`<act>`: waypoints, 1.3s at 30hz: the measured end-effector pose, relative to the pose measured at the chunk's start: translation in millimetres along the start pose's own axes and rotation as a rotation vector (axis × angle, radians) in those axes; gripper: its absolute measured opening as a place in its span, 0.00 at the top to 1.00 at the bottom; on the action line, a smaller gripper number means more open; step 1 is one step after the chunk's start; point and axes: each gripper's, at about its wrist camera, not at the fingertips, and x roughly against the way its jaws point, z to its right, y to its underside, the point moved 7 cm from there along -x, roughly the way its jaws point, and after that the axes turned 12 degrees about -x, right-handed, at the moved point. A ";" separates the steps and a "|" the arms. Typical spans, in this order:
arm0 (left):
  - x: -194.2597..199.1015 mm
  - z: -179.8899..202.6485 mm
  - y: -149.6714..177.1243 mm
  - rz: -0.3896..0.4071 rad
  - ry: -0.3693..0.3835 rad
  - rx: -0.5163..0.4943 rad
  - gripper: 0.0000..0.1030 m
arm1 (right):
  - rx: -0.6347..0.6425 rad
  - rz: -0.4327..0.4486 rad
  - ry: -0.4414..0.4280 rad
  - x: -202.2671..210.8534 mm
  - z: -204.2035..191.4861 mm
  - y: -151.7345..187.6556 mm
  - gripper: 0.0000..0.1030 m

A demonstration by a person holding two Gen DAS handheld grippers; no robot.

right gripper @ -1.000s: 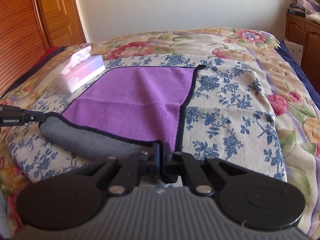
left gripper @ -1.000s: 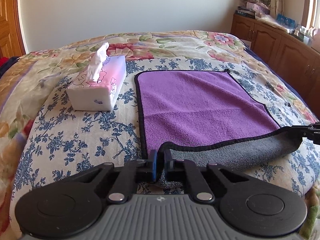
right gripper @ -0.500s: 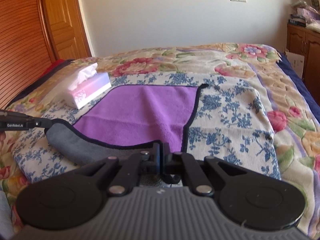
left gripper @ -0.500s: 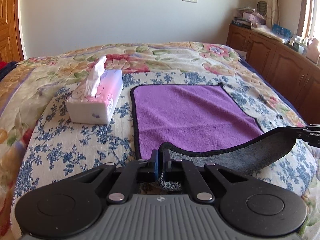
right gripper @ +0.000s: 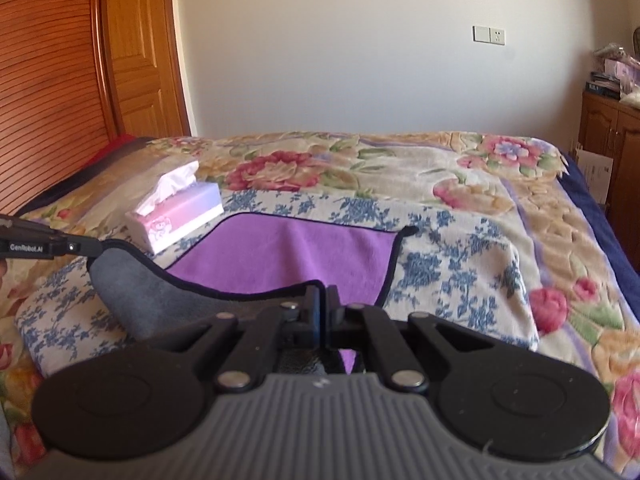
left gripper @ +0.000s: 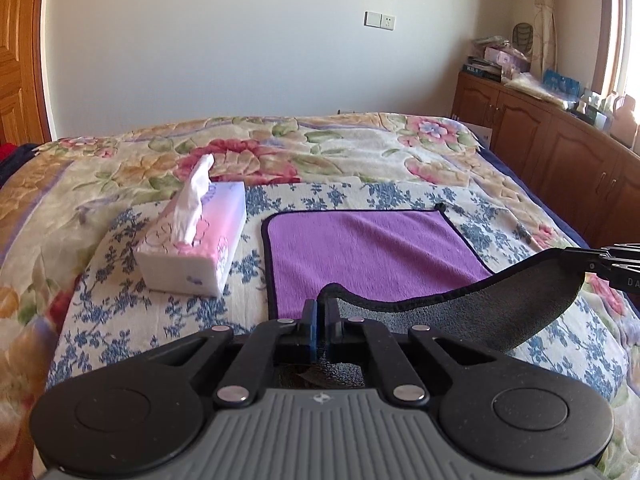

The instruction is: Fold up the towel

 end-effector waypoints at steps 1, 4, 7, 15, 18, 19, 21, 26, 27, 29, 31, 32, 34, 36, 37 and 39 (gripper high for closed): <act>-1.1 -1.0 -2.4 0.001 -0.002 -0.002 0.96 | 0.006 0.002 0.002 -1.3 0.6 -1.2 0.97; -5.0 -5.8 -10.2 0.003 -0.006 -0.006 0.96 | 0.025 0.008 0.007 -5.0 2.4 -6.2 0.97; -8.9 -11.8 -20.2 0.008 -0.009 0.001 0.96 | 0.038 0.016 0.008 -9.2 4.5 -13.7 0.97; -27.8 -24.2 -47.0 0.014 -0.017 -0.016 0.96 | 0.073 0.033 0.011 -30.9 9.9 -34.8 0.97; -39.5 -30.8 -53.8 0.006 -0.017 -0.010 0.96 | 0.089 0.039 0.010 -40.3 10.6 -41.9 0.97; -43.2 -32.9 -55.5 0.004 -0.021 -0.010 0.96 | 0.095 0.041 0.011 -43.2 10.5 -44.1 0.97; -50.6 -36.6 -58.7 -0.001 -0.027 -0.013 0.96 | 0.111 0.043 0.015 -50.4 10.8 -48.0 0.97; -68.8 -47.3 -63.3 -0.017 -0.041 -0.017 0.96 | 0.157 0.040 0.027 -68.7 11.9 -55.9 0.97; -72.5 -49.0 -64.7 -0.020 -0.042 -0.019 0.96 | 0.161 0.040 0.028 -71.8 12.1 -57.1 0.97; -80.0 -51.3 -67.9 -0.024 -0.046 -0.023 0.96 | 0.174 0.039 0.034 -78.8 11.5 -58.2 0.97; -88.0 -53.0 -71.3 -0.028 -0.048 -0.025 0.96 | 0.188 0.034 0.044 -86.0 12.2 -58.4 0.97; -92.0 -53.7 -72.9 -0.028 -0.049 -0.025 0.96 | 0.191 0.032 0.047 -89.7 12.9 -59.2 0.97; -100.3 -54.4 -74.9 -0.033 -0.050 -0.024 0.96 | 0.192 0.032 0.054 -95.6 15.0 -61.2 0.97; -108.0 -54.5 -76.4 -0.039 -0.050 -0.026 0.96 | 0.190 0.033 0.059 -100.4 17.6 -63.1 0.97; -111.1 -54.8 -76.8 -0.041 -0.049 -0.022 0.96 | 0.191 0.032 0.061 -102.6 18.9 -63.5 0.97; -116.4 -55.5 -78.5 -0.043 -0.047 -0.016 0.96 | 0.191 0.030 0.068 -107.7 22.7 -65.0 0.97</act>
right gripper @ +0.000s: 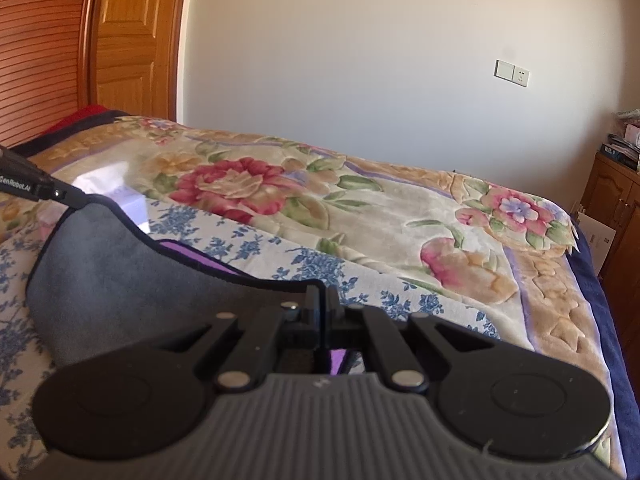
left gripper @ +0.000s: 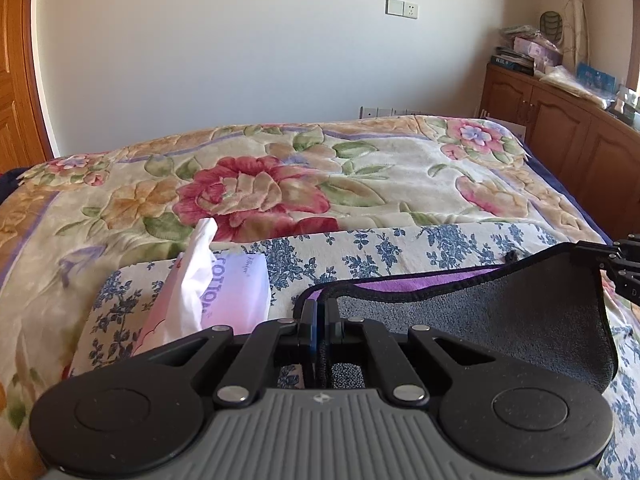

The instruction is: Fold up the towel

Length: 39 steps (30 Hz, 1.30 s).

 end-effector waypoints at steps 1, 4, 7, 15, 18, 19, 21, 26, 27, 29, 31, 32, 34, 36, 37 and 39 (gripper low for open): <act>-2.4 0.0 -1.1 -0.001 0.000 -0.002 0.96 | 0.000 -0.001 0.003 -1.8 1.7 0.1 0.97; -8.7 0.0 -4.6 -0.002 -0.007 -0.015 0.96 | -0.002 0.002 0.014 -7.7 6.4 0.3 0.97; -14.6 -0.5 -7.8 -0.003 -0.010 -0.019 0.96 | -0.005 0.001 0.023 -14.0 9.8 0.5 0.97; -36.0 -3.9 -14.4 -0.010 -0.023 -0.016 0.96 | -0.027 -0.005 0.037 -34.4 16.5 -1.6 0.97; -43.7 -5.8 -16.4 -0.013 -0.030 -0.018 0.96 | -0.024 -0.008 0.048 -41.8 17.5 -2.3 0.97; -45.8 -6.7 -17.1 -0.013 -0.032 -0.018 0.96 | -0.025 -0.012 0.050 -44.1 18.1 -2.1 0.97; -49.8 -8.2 -18.8 -0.013 -0.036 -0.017 0.96 | -0.023 -0.015 0.055 -48.0 19.4 -1.7 0.97; -59.7 -9.3 -21.7 -0.016 -0.043 -0.022 0.96 | -0.024 -0.031 0.063 -57.7 23.3 0.2 0.97; -61.4 -9.2 -21.7 -0.018 -0.044 -0.025 0.96 | -0.022 -0.034 0.064 -59.5 23.3 0.9 0.97; -65.4 -9.4 -22.1 -0.022 -0.049 -0.029 0.96 | -0.015 -0.042 0.067 -63.4 23.3 2.0 0.97; -69.3 -10.0 -22.6 -0.025 -0.051 -0.033 0.96 | -0.013 -0.046 0.072 -66.6 23.8 2.5 0.97; -70.9 -10.4 -22.6 -0.026 -0.052 -0.033 0.96 | -0.012 -0.050 0.074 -68.0 24.3 2.8 0.97; -73.4 -10.7 -21.9 -0.028 -0.055 -0.033 0.96 | -0.011 -0.059 0.082 -70.8 26.0 3.6 0.97; -76.4 -11.0 -20.8 -0.033 -0.056 -0.034 0.96 | -0.012 -0.071 0.085 -74.1 26.9 6.0 0.97; -77.8 -10.9 -20.0 -0.038 -0.057 -0.036 0.96 | -0.012 -0.078 0.085 -75.4 27.4 7.4 0.97; -80.3 -9.9 -17.7 -0.046 -0.057 -0.038 0.96 | -0.013 -0.088 0.085 -77.1 28.1 9.8 0.97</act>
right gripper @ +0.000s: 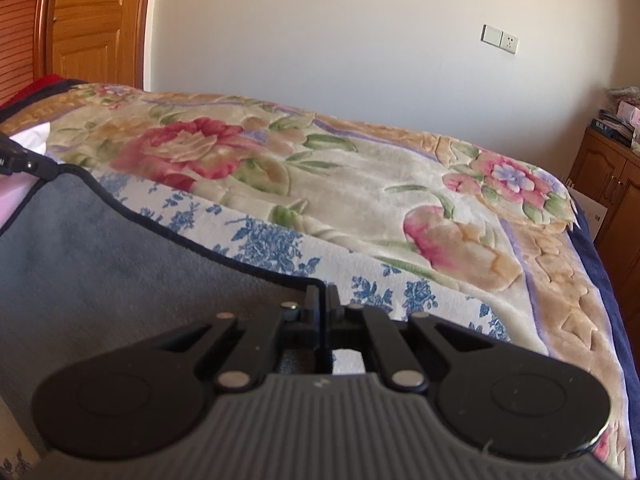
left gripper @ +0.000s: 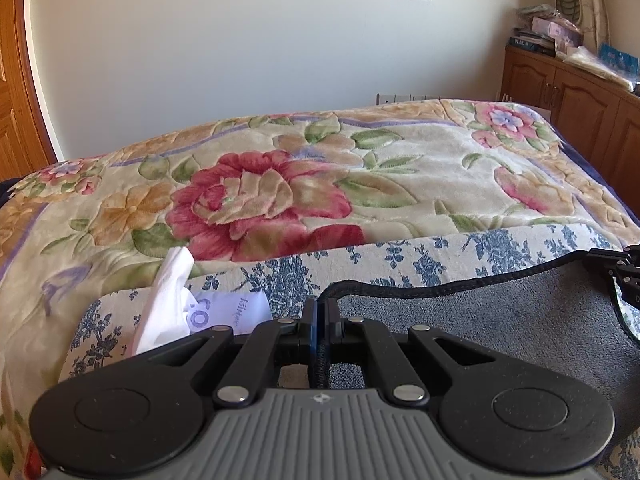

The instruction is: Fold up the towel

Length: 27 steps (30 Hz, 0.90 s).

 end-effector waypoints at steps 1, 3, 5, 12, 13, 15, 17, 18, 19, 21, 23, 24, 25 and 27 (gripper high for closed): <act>-1.2 0.7 0.8 -0.004 -0.002 -0.003 0.96 | -0.001 -0.006 -0.001 -0.7 -0.1 0.9 0.97; -3.3 1.8 2.0 -0.009 -0.003 -0.006 0.96 | 0.002 -0.018 -0.003 -2.8 -1.2 2.3 0.97; -5.3 2.0 2.8 -0.014 -0.004 -0.002 0.96 | 0.007 -0.027 -0.002 -4.5 -2.4 2.9 0.97; -8.8 0.3 5.9 -0.010 -0.039 0.010 0.78 | 0.001 -0.046 0.010 -9.2 -1.0 5.3 0.93; -9.1 -0.6 6.7 -0.010 -0.048 0.013 0.65 | 0.001 -0.044 0.012 -9.4 -0.7 5.4 0.87; -7.5 -3.4 7.3 0.004 -0.069 0.025 0.47 | -0.008 -0.037 0.008 -8.3 0.1 5.8 0.56; -4.9 -4.3 7.3 0.022 -0.075 0.037 0.39 | -0.025 -0.024 -0.005 -5.7 1.1 5.2 0.39; -3.9 -4.6 7.5 0.023 -0.082 0.038 0.32 | -0.033 -0.017 -0.008 -3.9 1.4 4.8 0.39; -2.7 -4.5 7.3 0.027 -0.093 0.038 0.24 | -0.039 -0.015 -0.010 -2.3 1.8 4.6 0.39; 0.8 -4.1 6.8 0.036 -0.113 0.039 0.15 | -0.052 -0.018 -0.014 0.4 2.1 4.7 0.39; 4.8 -3.0 6.6 0.041 -0.122 0.041 0.12 | -0.058 -0.019 -0.018 4.6 1.6 4.7 0.39; 7.0 -2.2 6.8 0.041 -0.121 0.042 0.11 | -0.057 -0.018 -0.019 7.4 1.3 4.6 0.38; 9.4 -1.4 6.9 0.039 -0.119 0.042 0.09 | -0.057 -0.015 -0.018 10.8 0.9 4.7 0.38; 15.5 0.6 6.0 0.040 -0.120 0.038 0.08 | -0.071 -0.012 -0.025 17.7 0.8 4.5 0.35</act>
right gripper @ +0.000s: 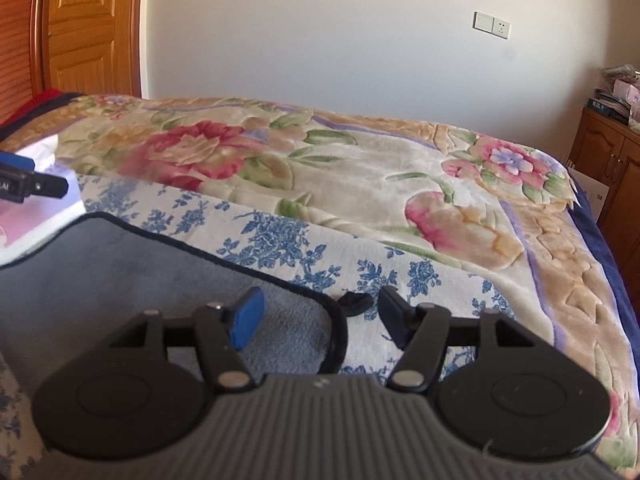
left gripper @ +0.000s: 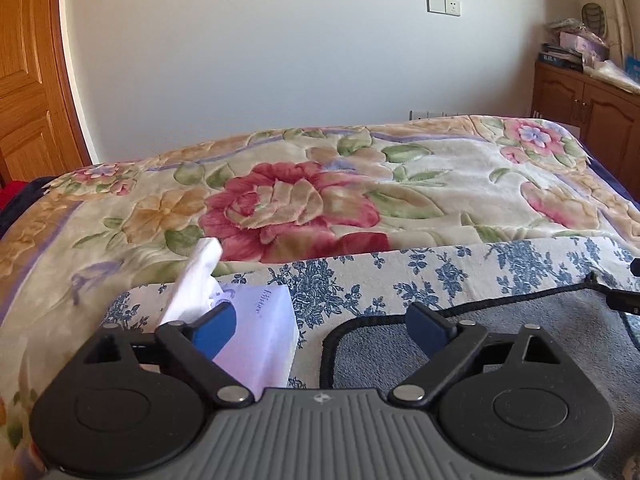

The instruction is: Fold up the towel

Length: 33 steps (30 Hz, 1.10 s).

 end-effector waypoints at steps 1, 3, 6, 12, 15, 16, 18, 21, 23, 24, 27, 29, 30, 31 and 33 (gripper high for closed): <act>4.0 0.3 -0.9 0.004 -0.002 -0.003 0.08 | -0.010 0.001 -0.004 3.4 0.0 -0.3 0.34; 12.0 0.6 -2.4 0.010 -0.003 -0.002 0.06 | -0.021 0.008 -0.008 11.0 -1.0 -1.3 0.27; 24.9 1.7 -3.9 0.016 0.000 0.007 0.04 | -0.018 0.019 -0.005 23.0 -4.1 -3.5 0.15; 55.7 5.8 -8.8 0.028 0.010 0.002 0.03 | -0.043 0.040 -0.019 51.7 -7.9 -9.8 0.10; 70.8 6.8 -12.3 0.034 0.018 0.007 0.02 | -0.037 0.057 -0.022 66.5 -13.0 -12.6 0.03; 75.4 7.1 -13.2 0.034 0.020 0.012 0.02 | -0.035 0.062 -0.022 71.3 -14.7 -13.8 0.03; 85.1 7.7 -15.2 0.035 0.024 0.016 0.02 | -0.042 0.065 -0.026 79.6 -17.5 -15.5 0.03; 101.0 9.7 -18.6 0.050 0.013 0.002 0.00 | -0.046 0.068 -0.028 89.9 -21.3 -16.7 0.00; 110.9 10.8 -19.7 0.058 0.002 -0.006 0.00 | -0.041 0.081 -0.028 98.5 -24.2 -16.5 0.00; 116.1 11.2 -18.9 0.061 -0.002 -0.006 0.00 | -0.042 0.084 -0.031 103.1 -25.2 -16.3 0.00; 128.4 11.2 -14.5 0.063 -0.003 0.005 0.00 | -0.043 0.091 -0.038 114.7 -28.5 -15.2 0.00; 135.8 12.0 -10.9 0.062 -0.003 0.006 0.00 | -0.048 0.097 -0.046 122.8 -30.4 -14.2 0.00; 139.8 12.2 -9.6 0.062 -0.003 0.004 0.00 | -0.053 0.107 -0.054 128.2 -31.6 -13.8 0.00; 144.1 12.7 -8.2 0.063 -0.004 0.001 0.00 | -0.055 0.110 -0.059 132.9 -33.4 -13.1 0.00; 152.2 12.5 -4.4 0.064 -0.005 -0.004 0.00 | -0.048 0.112 -0.064 141.3 -37.1 -11.8 0.00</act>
